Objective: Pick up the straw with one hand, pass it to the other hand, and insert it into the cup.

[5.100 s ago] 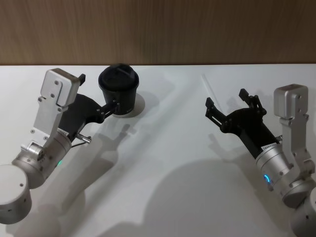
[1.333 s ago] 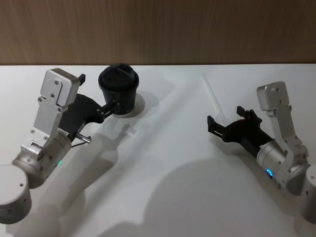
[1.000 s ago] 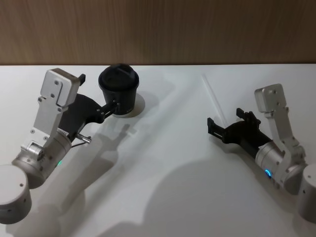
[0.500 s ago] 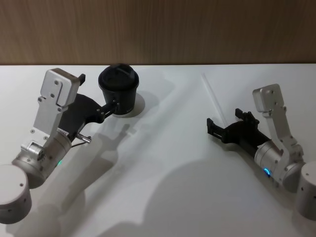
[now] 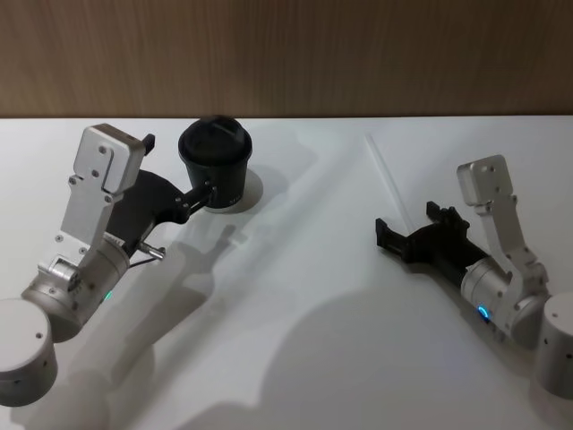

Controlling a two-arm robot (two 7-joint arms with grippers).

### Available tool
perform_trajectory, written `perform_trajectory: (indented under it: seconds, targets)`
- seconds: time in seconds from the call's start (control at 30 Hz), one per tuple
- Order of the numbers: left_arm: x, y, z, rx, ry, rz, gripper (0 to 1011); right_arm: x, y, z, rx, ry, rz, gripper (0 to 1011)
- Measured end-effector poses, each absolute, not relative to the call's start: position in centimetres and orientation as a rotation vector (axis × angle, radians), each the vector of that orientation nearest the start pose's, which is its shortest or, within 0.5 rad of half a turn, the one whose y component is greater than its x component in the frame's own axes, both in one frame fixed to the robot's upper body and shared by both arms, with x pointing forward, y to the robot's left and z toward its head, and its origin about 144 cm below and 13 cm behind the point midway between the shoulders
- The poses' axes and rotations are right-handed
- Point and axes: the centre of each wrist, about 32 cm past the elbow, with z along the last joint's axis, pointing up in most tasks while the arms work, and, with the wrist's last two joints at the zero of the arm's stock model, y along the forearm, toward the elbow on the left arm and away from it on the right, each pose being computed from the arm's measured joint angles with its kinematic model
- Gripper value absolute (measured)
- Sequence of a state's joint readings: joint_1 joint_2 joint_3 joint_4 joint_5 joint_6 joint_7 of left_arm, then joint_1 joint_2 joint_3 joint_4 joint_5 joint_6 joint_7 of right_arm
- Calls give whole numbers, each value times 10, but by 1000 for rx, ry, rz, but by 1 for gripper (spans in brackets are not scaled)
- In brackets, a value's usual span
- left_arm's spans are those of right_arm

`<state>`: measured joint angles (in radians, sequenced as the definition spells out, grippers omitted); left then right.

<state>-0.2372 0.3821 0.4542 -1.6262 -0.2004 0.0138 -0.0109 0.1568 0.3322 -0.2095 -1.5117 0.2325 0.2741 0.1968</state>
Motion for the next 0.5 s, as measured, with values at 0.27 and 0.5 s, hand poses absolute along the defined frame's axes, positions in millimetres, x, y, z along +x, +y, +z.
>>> perform_trajectory:
  seconds: [0.27,0.5]
  targets:
    - [492,198,1204,61,-268,1124,1000,499,-267,1168,-279,100,-1205,1000]
    - [492,198,1204,61,-268,1124,1000,500,-267,1168,-280,102,-1202,863]
